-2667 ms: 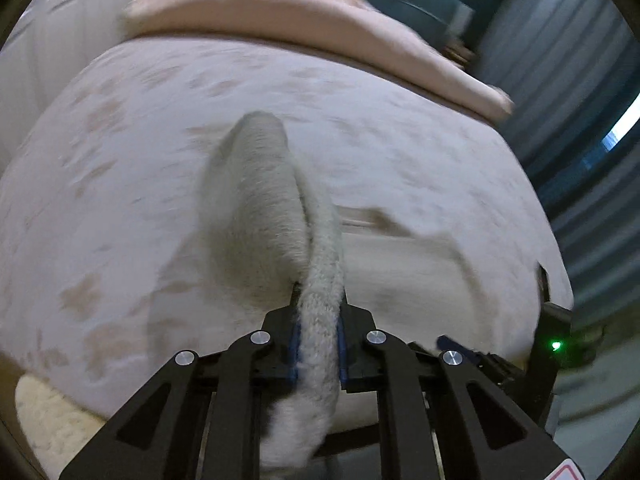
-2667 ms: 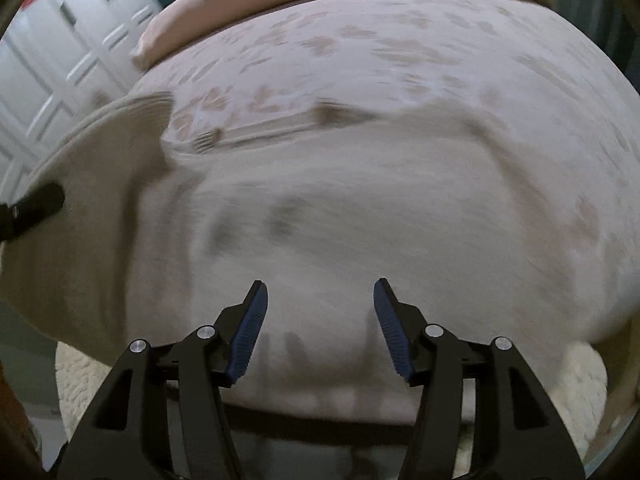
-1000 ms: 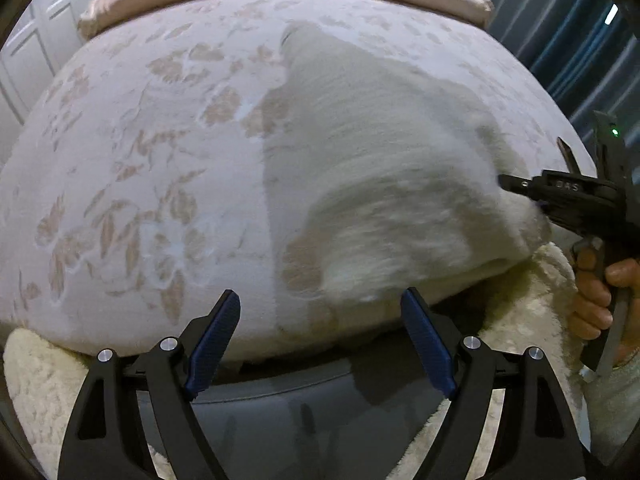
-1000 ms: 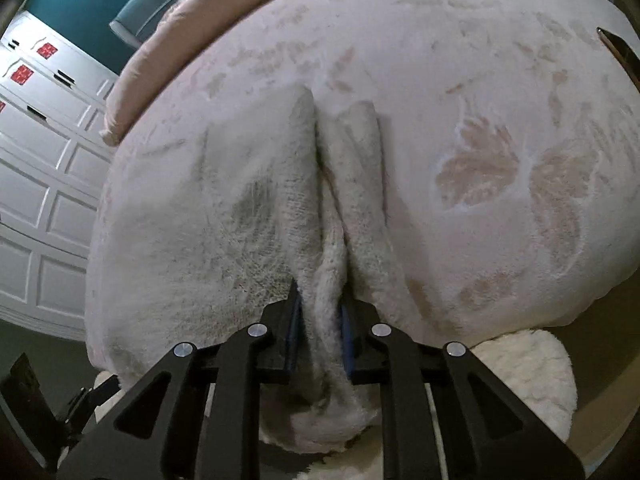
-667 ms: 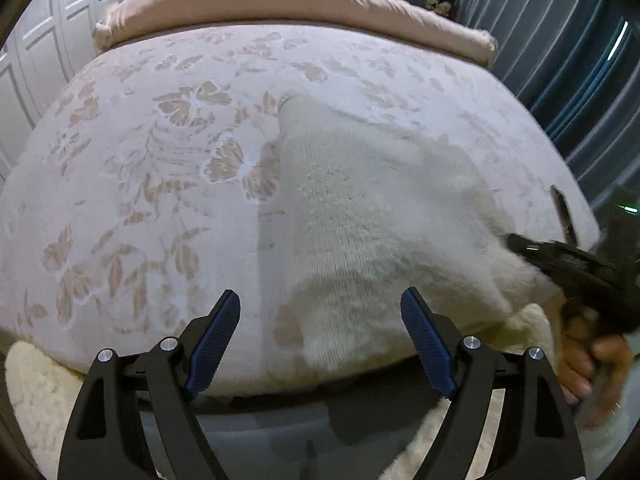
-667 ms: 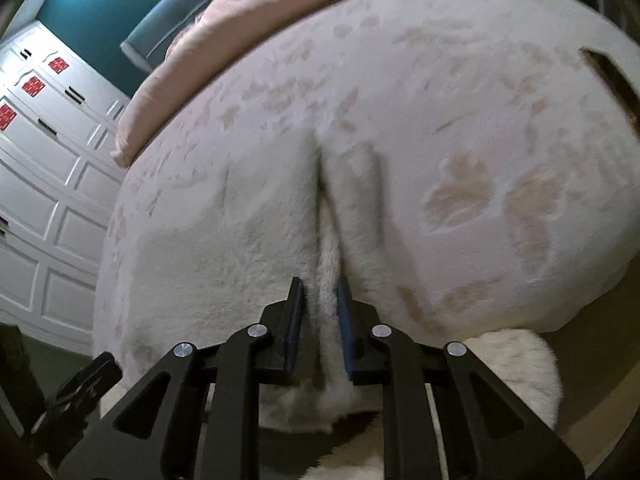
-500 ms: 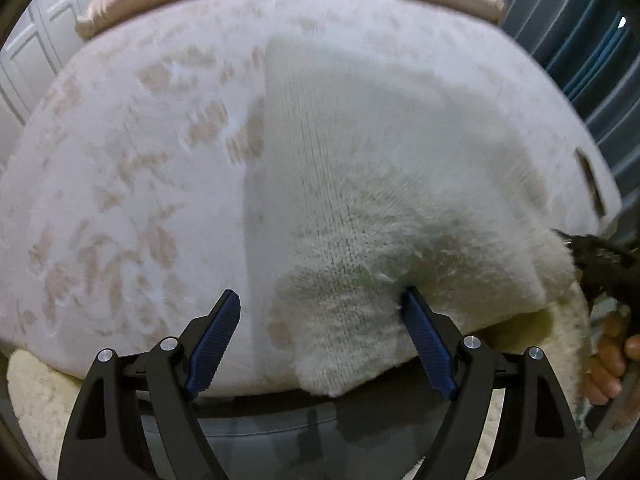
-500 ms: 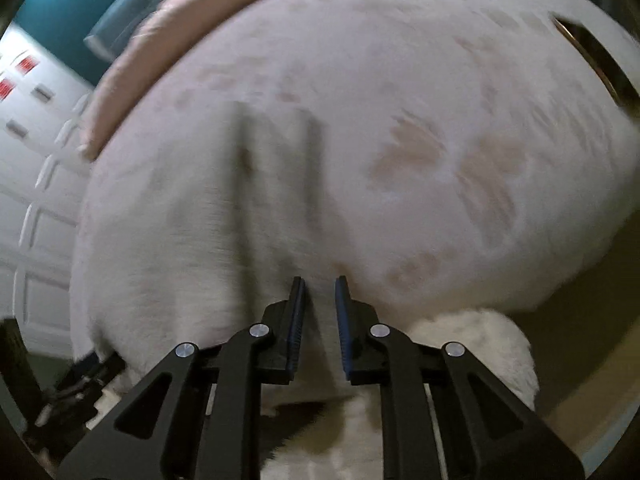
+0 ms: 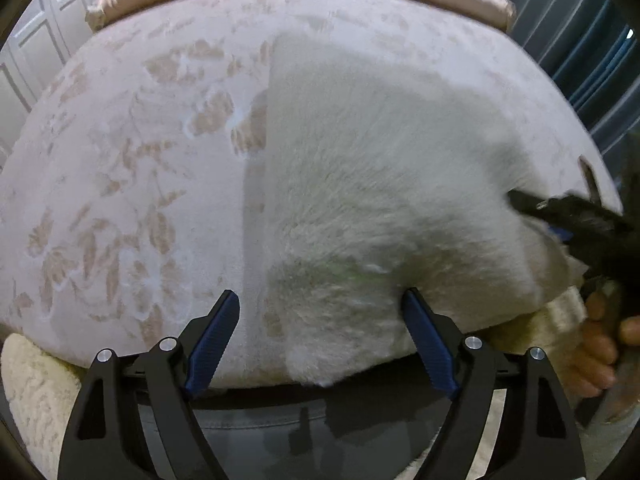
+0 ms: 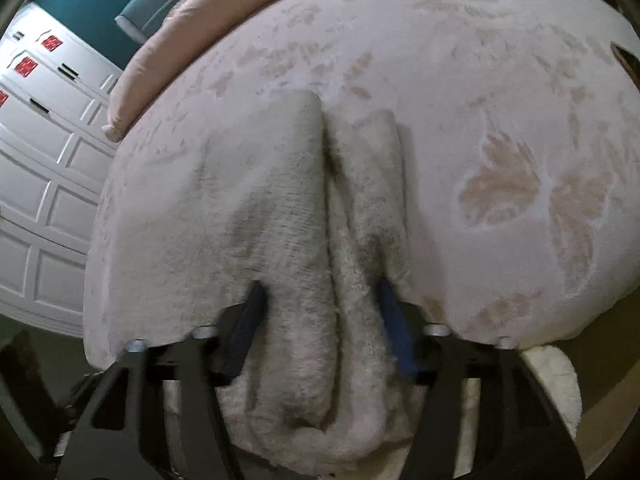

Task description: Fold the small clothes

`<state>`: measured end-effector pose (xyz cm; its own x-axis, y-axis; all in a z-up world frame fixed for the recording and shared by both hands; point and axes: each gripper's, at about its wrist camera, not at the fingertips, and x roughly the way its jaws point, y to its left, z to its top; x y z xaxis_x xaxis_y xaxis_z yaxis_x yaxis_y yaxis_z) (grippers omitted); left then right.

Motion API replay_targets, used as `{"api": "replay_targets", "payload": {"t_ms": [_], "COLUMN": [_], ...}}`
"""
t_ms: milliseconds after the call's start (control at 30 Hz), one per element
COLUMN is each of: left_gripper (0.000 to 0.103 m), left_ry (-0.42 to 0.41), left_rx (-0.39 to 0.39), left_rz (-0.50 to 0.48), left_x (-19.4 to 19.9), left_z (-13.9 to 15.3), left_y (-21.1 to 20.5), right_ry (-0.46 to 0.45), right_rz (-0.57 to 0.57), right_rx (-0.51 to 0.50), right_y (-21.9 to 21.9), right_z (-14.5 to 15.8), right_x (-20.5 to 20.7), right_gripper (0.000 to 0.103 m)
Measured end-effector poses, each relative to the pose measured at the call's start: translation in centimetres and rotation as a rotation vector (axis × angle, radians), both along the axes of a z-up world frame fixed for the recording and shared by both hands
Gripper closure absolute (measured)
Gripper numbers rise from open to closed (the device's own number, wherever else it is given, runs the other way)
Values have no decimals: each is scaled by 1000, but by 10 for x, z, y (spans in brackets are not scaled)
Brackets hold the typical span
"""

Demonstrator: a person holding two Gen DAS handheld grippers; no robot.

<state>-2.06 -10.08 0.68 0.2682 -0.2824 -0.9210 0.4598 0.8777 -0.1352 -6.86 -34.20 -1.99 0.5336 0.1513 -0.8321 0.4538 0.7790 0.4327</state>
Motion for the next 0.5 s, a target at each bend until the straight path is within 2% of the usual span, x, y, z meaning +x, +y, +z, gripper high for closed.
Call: {"api": "replay_targets", "payload": {"t_ms": [33, 100, 200, 233, 267, 333, 367, 400, 433, 500], "left_gripper": [23, 23, 23, 23, 23, 20, 20, 20, 19, 19], "left_ry": [-19, -46, -65, -67, -67, -36, 8, 41, 65, 85], "left_rx": [-10, -44, -87, -81, -60, -12, 6, 29, 36, 0], "left_rz": [2, 4, 10, 6, 4, 0, -11, -10, 2, 38], "left_x": [-1, -1, 1, 1, 2, 8, 11, 13, 13, 14], "left_z": [8, 23, 35, 34, 29, 11, -5, -17, -26, -30], "left_y": [1, 2, -1, -3, -7, -12, -16, -18, -17, -12], "right_ry": [-23, -151, -224, -220, -180, -48, 28, 26, 3, -18], "right_rz": [2, -3, -2, -6, -9, -20, -19, -31, -57, -82], "right_rx": [-3, 24, -27, -46, -76, -105, -71, -23, 1, 11], "right_y": [0, -2, 1, 0, 0, -7, -11, -15, -18, -21], "right_z": [7, 43, 72, 72, 62, 23, -4, -17, -14, 2], "right_x": [-2, -13, -28, -30, -31, -27, -24, -25, -29, -31], "right_gripper": [86, 88, 88, 88, 88, 86, 84, 82, 80, 76]}}
